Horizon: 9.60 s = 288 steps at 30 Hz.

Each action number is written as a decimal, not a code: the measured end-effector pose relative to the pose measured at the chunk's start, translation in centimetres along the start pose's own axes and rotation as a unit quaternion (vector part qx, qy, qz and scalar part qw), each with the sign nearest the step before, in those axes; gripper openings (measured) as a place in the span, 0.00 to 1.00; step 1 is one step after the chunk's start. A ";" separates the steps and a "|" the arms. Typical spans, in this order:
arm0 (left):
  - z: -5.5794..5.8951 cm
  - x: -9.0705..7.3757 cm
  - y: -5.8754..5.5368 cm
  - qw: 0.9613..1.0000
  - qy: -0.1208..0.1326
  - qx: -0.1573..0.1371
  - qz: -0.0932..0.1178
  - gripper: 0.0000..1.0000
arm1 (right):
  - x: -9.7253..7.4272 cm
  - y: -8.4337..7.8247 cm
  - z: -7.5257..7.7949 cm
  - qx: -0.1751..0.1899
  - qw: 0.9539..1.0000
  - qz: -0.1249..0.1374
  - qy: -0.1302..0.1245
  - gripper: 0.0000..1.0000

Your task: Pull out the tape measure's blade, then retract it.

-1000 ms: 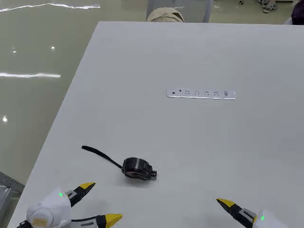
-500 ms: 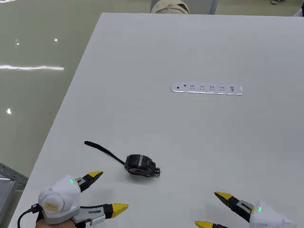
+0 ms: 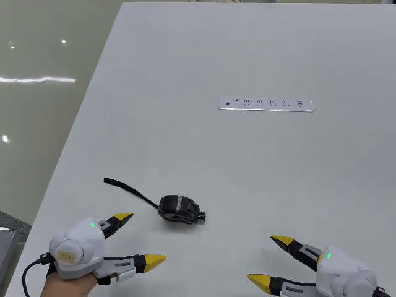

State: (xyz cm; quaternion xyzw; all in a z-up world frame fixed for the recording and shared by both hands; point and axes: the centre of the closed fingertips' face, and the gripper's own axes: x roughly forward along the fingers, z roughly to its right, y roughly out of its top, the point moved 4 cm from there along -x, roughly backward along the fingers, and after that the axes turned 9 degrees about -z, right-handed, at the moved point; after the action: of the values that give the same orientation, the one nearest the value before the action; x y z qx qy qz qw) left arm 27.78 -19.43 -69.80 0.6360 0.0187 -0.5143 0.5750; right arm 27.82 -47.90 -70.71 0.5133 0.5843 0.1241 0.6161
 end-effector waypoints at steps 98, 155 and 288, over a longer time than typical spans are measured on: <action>-2.6 8.2 3.1 0.974 -0.128 0.159 -0.096 0.49 | 9.9 4.3 2.2 -0.063 0.991 0.020 0.119 0.56; -3.0 9.0 2.9 0.976 -0.120 0.144 -0.109 0.34 | 11.4 4.4 2.2 -0.106 0.986 0.012 0.126 0.51; -3.5 9.3 2.5 0.974 -0.112 0.161 -0.110 0.29 | 15.7 5.2 2.0 -0.177 0.971 0.030 0.155 0.12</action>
State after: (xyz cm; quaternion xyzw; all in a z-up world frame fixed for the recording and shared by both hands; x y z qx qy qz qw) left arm 35.86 -22.95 -74.97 0.6522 -0.0590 -0.6390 0.4036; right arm 36.35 -34.75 -76.41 0.3875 0.6258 0.3221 0.5954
